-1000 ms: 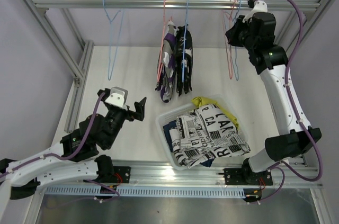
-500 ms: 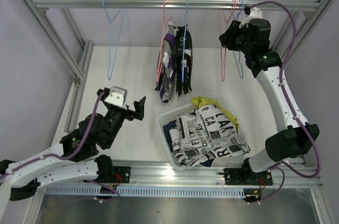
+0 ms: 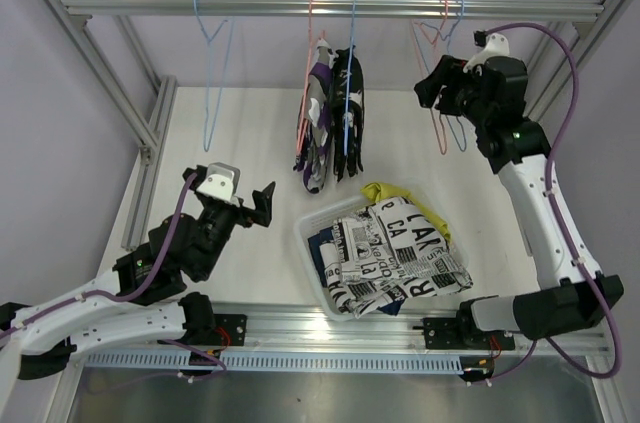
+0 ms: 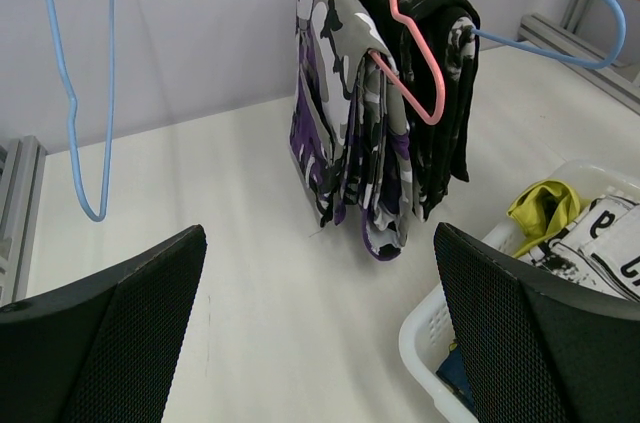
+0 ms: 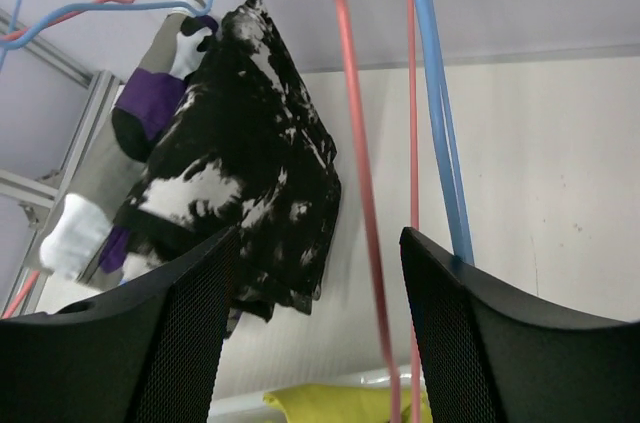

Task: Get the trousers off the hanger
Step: Place the hanger at the clothesline.

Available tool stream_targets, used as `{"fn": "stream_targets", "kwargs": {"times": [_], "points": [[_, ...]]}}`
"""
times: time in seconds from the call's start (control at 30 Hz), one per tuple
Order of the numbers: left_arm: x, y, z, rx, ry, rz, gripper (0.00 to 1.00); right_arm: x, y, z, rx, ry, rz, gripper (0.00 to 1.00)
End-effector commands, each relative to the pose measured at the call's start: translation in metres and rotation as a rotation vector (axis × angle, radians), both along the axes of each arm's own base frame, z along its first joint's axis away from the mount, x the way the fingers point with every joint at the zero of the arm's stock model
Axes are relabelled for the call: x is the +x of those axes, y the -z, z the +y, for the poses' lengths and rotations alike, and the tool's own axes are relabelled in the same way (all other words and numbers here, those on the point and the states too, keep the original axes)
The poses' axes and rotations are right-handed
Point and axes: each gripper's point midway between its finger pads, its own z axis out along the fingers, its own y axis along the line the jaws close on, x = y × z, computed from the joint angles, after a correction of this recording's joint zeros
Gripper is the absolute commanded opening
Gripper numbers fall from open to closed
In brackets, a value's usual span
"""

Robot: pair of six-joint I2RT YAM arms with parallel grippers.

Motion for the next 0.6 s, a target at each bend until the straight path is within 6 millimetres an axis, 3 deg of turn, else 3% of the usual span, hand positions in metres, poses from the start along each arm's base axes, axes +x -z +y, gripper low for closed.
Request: {"fn": "stream_targets", "kwargs": {"times": [0.0, 0.2, 0.37, 0.57], "points": [[0.001, -0.006, 0.000, -0.024, 0.005, -0.013, 0.99, -0.028, -0.024, -0.008, 0.016, 0.010, -0.063, 0.69], [0.001, -0.007, 0.003, -0.024, -0.003, -0.014, 0.99, -0.066, -0.017, -0.021, 0.011, 0.043, -0.058, 0.71], [0.002, -0.007, 0.005, -0.024, -0.014, -0.016, 0.99, -0.105, -0.031, -0.031, 0.034, 0.065, -0.108, 0.71], [0.003, -0.004, 0.003, -0.008, -0.017, -0.014, 0.99, -0.129, -0.066, -0.012, 0.084, -0.025, -0.184, 0.67]]}}
